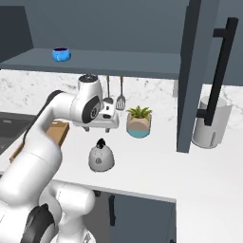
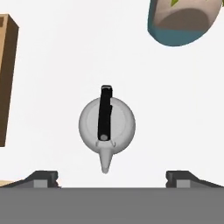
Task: Pick the kettle from the counter and place it on the tray. Then pick the mug from the cabinet and place it on the tray. Then close the cabinet doors.
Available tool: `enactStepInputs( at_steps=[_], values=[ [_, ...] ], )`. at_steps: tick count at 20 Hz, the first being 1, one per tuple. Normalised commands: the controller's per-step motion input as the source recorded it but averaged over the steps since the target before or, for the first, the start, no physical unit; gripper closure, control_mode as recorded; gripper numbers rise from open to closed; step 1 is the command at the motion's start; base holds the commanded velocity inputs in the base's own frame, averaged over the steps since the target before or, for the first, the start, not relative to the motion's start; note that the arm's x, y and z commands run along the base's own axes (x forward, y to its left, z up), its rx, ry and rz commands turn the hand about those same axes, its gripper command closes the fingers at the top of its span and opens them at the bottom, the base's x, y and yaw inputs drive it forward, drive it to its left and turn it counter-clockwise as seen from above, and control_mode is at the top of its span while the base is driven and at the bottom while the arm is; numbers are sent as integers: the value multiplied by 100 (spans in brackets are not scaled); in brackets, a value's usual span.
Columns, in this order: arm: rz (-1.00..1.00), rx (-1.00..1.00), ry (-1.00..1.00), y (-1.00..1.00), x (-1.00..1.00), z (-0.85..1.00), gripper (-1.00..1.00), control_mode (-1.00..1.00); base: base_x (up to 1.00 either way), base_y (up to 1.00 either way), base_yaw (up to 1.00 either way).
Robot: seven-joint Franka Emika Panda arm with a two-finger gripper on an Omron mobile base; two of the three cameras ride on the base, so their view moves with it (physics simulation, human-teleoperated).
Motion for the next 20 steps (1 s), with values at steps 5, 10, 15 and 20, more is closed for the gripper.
enactStepInputs(
  at_steps=[5, 10, 15, 20],
  values=[
    [0, 1, 12, 24, 39, -49, -100, -100, 0, 0, 0],
    [0, 2, 19, 7, 45, -43, -100, -100, 0, 0, 0],
    [1, 3, 9, 0, 25, -34, -100, -100, 0, 0, 0],
    [1, 1, 2, 0, 5, -30, -100, -100, 0, 0, 0]
  ],
)
